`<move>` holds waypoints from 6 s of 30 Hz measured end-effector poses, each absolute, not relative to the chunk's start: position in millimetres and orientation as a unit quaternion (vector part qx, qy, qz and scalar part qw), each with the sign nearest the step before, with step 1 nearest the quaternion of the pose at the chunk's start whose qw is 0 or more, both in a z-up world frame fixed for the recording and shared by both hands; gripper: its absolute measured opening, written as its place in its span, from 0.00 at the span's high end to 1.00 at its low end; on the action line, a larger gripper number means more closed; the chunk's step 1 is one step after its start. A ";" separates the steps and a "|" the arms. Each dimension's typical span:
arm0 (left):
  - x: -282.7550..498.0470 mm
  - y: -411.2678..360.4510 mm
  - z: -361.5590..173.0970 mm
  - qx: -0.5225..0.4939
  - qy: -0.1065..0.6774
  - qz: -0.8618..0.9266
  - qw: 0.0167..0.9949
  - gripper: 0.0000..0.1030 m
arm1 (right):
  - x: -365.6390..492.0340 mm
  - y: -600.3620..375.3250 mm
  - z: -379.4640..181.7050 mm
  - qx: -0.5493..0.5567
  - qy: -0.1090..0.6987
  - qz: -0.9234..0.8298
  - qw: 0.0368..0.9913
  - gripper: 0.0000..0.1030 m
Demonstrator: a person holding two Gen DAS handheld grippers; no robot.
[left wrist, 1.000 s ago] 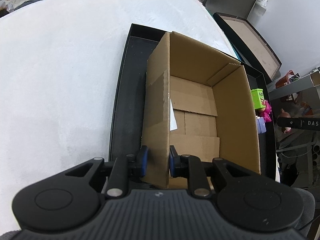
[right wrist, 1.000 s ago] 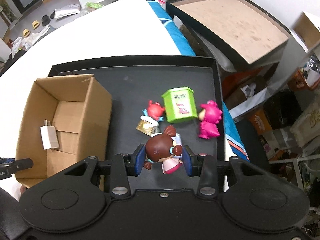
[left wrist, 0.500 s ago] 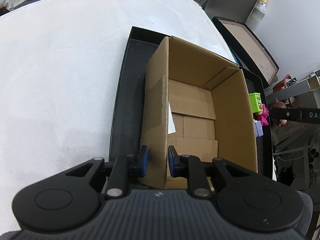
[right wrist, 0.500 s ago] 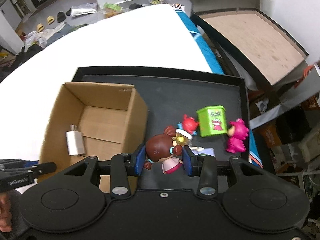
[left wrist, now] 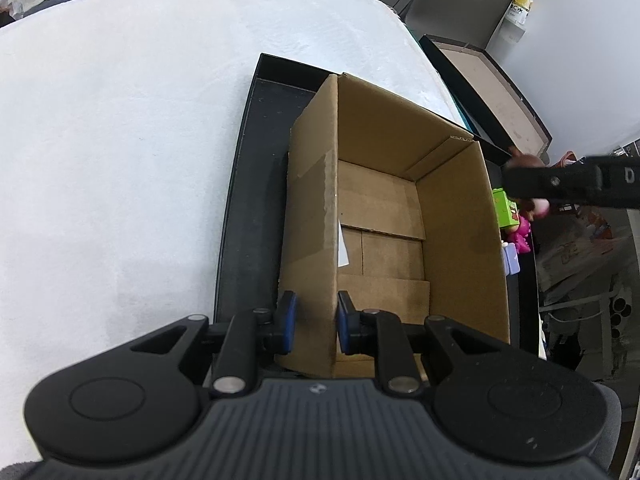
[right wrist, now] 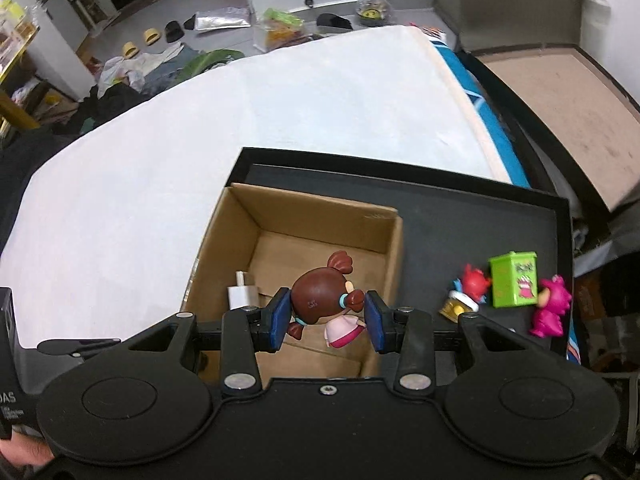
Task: Organize rigid objects
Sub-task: 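Carry the doll with the right gripper over the cardboard box, then open the right gripper to drop the doll into the box, then move the right gripper away from the box toward the lavender block figure, then close the right gripper on the lavender block figure, then lift and carry the lavender figure with the right gripper into the box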
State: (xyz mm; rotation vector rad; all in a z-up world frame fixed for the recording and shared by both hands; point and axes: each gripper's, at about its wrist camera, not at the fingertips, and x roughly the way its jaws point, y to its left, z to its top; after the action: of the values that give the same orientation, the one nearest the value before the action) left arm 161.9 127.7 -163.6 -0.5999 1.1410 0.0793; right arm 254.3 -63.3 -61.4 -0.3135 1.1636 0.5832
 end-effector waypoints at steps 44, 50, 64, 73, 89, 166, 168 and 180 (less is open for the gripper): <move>162.3 131.9 -168.1 -0.294 0.531 0.034 0.794 0.81 | 254.1 -9.9 -108.4 -0.146 0.558 0.300 0.759 0.56; 163.5 128.9 -167.4 -0.285 0.535 0.035 0.795 0.81 | 247.3 -18.9 -93.2 -0.147 0.547 0.316 0.761 0.51; 164.9 125.0 -166.6 -0.273 0.540 0.042 0.795 0.81 | 246.4 -61.0 -66.4 -0.131 0.522 0.322 0.779 0.30; 165.4 122.8 -166.1 -0.266 0.544 0.047 0.794 0.81 | 249.7 -97.3 -47.3 -0.098 0.518 0.328 0.784 0.17; 167.0 120.8 -166.2 -0.262 0.550 0.050 0.791 0.81 | 264.8 -170.4 -28.0 -0.079 0.488 0.297 0.817 0.15; 175.4 118.4 -175.0 -0.257 0.565 0.055 0.782 0.80 | 303.5 -184.6 -132.5 -0.155 0.594 0.184 0.768 0.58; 175.3 118.8 -175.1 -0.259 0.564 0.055 0.782 0.80 | 302.6 -182.4 -126.7 -0.162 0.586 0.185 0.772 0.58; 173.2 120.8 -172.9 -0.263 0.563 0.053 0.781 0.80 | 291.4 -159.6 -90.1 -0.196 0.542 0.201 0.792 0.58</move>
State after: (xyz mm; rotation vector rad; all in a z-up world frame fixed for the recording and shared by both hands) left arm 173.2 120.8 -172.9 -0.5691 1.2167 0.1151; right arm 291.4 -159.6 -90.1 -0.4215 1.1650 0.4328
